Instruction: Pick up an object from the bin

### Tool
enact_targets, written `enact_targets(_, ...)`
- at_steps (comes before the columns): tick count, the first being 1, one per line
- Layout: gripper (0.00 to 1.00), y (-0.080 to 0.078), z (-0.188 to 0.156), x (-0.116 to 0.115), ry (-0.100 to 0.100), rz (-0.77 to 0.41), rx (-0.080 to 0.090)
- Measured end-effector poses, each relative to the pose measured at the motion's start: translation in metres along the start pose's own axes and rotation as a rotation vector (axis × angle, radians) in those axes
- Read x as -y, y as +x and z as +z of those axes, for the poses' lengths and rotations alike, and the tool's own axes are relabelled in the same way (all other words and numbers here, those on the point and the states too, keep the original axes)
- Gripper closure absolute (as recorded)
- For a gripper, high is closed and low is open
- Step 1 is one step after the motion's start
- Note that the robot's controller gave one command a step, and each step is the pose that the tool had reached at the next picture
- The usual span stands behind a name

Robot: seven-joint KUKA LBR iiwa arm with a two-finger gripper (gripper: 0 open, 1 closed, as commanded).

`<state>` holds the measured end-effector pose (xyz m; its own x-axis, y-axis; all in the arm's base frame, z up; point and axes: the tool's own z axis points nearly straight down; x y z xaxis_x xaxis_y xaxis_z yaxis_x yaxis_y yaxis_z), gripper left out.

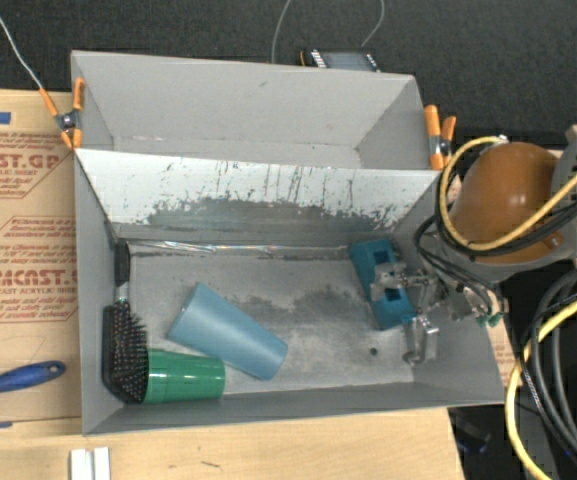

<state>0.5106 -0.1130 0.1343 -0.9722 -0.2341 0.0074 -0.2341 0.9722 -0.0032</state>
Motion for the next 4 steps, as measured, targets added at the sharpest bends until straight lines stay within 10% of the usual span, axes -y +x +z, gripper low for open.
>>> enact_targets(2,0.00,0.005,0.021,0.034,-0.001,0.230,0.001)
enact_targets(3,0.00,0.012,0.054,0.015,0.007,0.520,0.060)
enact_targets(4,1.00,0.007,0.049,0.019,0.013,0.522,0.085)
